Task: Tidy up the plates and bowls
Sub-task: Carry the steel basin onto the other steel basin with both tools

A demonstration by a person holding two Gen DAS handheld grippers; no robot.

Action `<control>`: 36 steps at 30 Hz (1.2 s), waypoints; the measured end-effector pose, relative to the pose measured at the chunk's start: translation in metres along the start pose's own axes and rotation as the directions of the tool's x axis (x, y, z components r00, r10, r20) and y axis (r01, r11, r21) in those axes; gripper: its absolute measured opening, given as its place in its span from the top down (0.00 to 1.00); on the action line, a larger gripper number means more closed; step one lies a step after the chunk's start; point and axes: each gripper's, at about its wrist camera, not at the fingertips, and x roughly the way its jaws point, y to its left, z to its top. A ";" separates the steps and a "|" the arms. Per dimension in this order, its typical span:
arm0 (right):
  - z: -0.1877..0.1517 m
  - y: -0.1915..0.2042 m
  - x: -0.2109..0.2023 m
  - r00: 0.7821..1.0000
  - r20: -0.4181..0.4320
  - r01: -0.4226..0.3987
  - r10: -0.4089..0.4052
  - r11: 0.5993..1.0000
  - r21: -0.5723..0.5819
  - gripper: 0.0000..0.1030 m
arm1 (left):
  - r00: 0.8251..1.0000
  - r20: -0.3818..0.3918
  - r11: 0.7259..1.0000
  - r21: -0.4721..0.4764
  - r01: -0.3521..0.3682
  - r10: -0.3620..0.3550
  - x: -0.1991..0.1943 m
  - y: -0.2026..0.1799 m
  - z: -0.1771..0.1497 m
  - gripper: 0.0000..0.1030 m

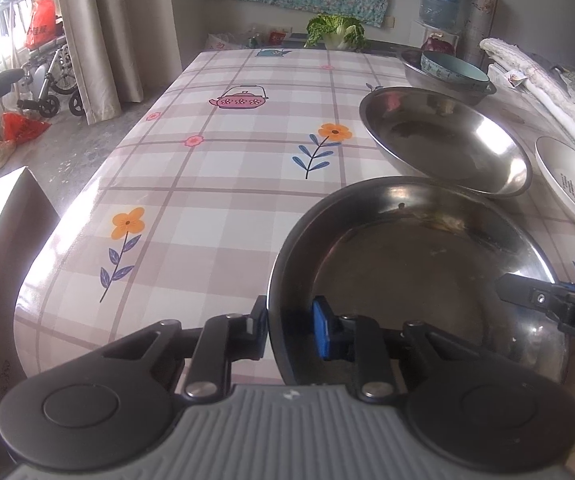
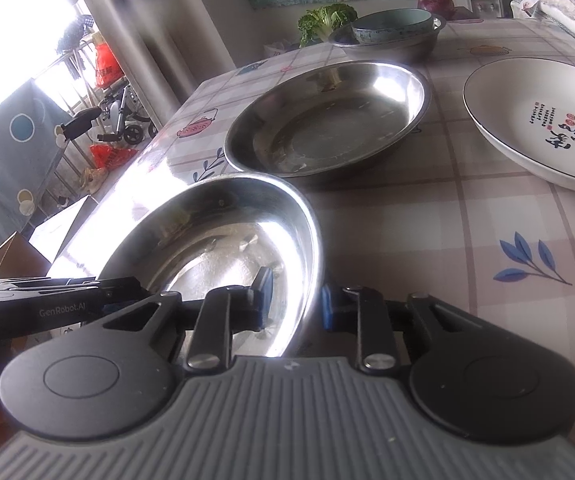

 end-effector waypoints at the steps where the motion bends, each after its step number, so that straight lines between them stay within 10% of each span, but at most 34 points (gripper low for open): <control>1: 0.000 0.000 -0.001 1.000 0.002 -0.002 0.002 1.000 -0.001 0.78 | 1.000 0.003 1.000 0.004 -0.004 0.004 -0.002 -0.001 0.000 0.77; 36: 0.012 -0.019 -0.041 0.993 0.118 -0.031 0.024 0.998 0.057 0.78 | 0.993 0.121 0.998 0.062 0.001 -0.009 -0.037 -0.037 0.028 0.76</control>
